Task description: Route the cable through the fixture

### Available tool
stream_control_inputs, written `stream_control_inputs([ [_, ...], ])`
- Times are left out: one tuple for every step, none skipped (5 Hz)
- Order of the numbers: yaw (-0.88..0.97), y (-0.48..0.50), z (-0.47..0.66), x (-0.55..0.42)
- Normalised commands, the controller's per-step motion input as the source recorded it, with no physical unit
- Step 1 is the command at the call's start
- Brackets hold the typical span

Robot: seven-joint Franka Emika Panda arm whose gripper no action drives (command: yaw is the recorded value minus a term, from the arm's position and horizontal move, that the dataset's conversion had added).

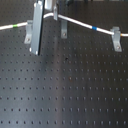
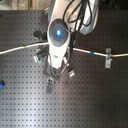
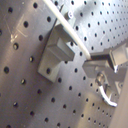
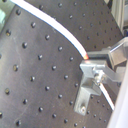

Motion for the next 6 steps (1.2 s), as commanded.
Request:
stream_control_inputs([
  [-0.47,-0.044,0.28,-0.015],
  [-0.83,-0.072,0.13,-0.139],
  [-0.79,0.027,0.16,-0.225],
  [-0.73,0.019,0.31,-0.275],
  [-0.52,0.006,0.44,-0.316],
  [-0.29,-0.011,0.27,-0.127],
])
